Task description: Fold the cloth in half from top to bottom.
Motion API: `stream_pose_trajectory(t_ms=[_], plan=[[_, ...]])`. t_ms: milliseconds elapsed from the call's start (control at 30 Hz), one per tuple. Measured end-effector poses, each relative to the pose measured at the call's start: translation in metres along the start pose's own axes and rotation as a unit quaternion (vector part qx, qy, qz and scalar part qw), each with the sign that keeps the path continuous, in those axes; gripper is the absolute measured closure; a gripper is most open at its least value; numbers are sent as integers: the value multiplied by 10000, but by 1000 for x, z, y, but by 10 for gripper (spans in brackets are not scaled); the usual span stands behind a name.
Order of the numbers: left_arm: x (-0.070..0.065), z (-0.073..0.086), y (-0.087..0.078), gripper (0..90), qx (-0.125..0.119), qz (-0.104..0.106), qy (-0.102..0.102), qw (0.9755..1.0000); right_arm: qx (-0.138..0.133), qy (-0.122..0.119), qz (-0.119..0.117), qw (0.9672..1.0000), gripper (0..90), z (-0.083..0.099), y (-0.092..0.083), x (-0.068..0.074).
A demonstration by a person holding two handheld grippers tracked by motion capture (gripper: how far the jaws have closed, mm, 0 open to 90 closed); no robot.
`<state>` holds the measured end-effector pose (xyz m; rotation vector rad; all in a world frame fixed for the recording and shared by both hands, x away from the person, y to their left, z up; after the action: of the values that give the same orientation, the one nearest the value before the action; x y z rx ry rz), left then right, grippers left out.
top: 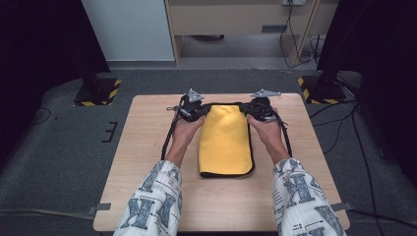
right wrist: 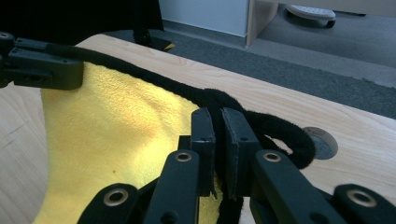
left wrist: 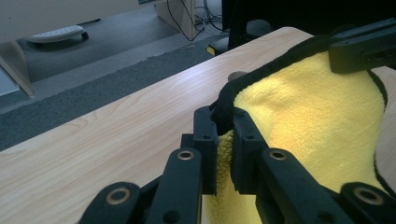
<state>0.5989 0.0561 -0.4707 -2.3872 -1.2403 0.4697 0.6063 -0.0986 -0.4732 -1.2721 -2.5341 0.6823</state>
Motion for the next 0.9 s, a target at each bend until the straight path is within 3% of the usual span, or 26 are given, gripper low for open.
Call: stream_pose_trajectory(t_ms=[367,900], plan=[[-1,6,-5,827,-19,18,75,10000,-2,-37,-2,10000,839,16,-5,-7],[-5,11,-14,832,-20,69,161,9998,-147,-174,-119,9997,841,19,-9,-7]])
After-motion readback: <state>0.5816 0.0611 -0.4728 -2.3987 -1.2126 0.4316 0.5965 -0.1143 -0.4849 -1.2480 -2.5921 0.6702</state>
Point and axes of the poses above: each handheld gripper's, and its own axes: y roughly forward along the jaws, z roughly out of its underside, x roughly to its left, the point moved 10 cm from there along y, roughly forward along the jaws, and after that the axes turned 7 degrees about -y, right-handed, at the moved point
